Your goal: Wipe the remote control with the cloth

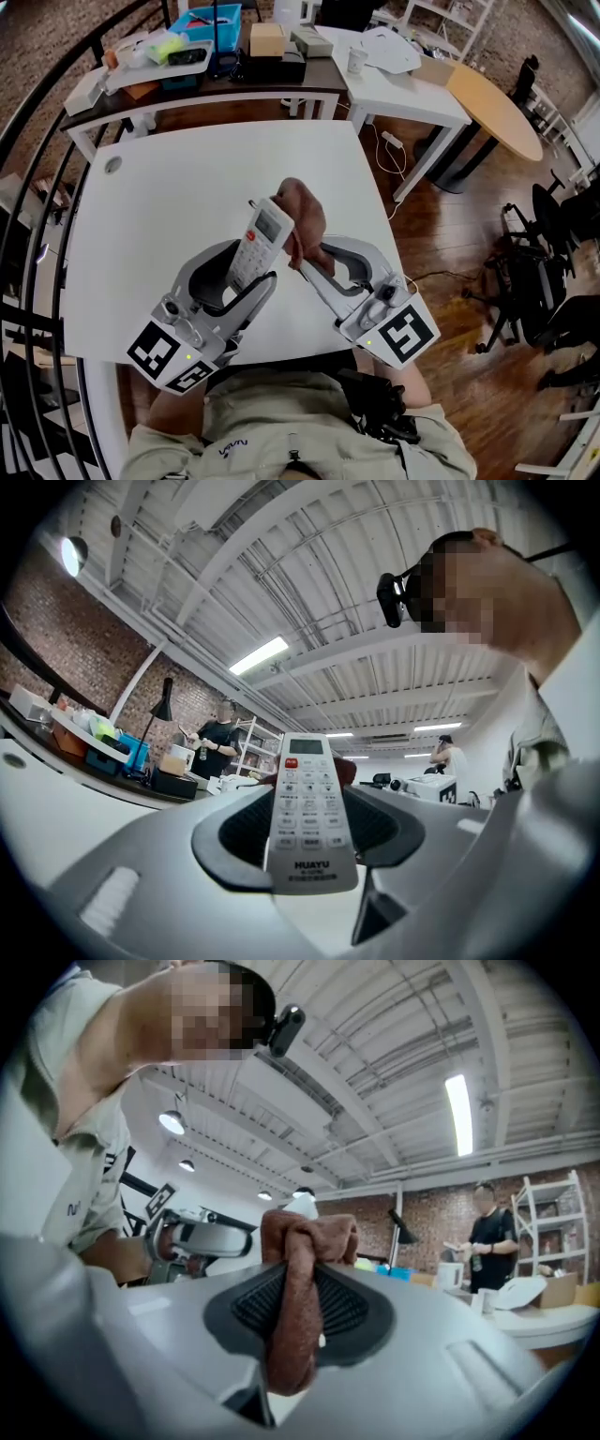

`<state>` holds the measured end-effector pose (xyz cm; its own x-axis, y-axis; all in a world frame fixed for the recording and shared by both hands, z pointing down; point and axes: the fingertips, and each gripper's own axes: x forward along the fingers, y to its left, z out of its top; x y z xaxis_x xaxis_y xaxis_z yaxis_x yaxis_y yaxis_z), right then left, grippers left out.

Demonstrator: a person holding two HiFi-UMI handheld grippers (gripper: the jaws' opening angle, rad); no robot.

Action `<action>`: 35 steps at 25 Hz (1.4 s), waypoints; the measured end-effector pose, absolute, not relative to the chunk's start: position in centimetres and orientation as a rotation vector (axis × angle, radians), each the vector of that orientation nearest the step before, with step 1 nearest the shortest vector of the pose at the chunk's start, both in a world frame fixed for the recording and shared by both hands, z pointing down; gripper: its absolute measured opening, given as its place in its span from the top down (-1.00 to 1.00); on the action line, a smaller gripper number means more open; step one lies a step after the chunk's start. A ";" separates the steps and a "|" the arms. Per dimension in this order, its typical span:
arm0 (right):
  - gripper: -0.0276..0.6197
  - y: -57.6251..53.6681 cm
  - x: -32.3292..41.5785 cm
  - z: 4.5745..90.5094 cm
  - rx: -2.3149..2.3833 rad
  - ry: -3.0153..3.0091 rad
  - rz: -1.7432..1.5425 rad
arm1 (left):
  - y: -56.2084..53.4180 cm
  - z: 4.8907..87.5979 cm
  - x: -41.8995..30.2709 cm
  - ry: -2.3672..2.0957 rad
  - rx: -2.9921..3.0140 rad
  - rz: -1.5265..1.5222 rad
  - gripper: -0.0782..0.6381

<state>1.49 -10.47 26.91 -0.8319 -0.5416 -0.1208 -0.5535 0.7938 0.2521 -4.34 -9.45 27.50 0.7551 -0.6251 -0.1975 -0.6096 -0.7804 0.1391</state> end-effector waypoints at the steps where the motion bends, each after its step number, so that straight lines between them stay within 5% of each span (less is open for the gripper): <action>1: 0.68 -10.9 2.4 26.2 -0.943 2.895 0.462 | -9.4 27.5 -4.1 -0.998 2.881 -0.361 0.11; 9: 0.68 -11.6 3.4 23.1 -1.010 2.770 0.537 | -8.2 27.3 -2.5 -0.856 2.908 -0.362 0.11; 35: 0.68 -7.7 -3.3 31.3 -0.752 3.197 0.536 | -9.4 25.6 -5.4 -1.046 2.863 -0.488 0.11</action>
<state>-3.33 -7.69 31.30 -0.8815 -0.4603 0.1053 -0.4007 0.8472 0.3488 -5.42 -9.36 25.62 0.7205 -0.6367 -0.2748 -0.6194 -0.7691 0.1577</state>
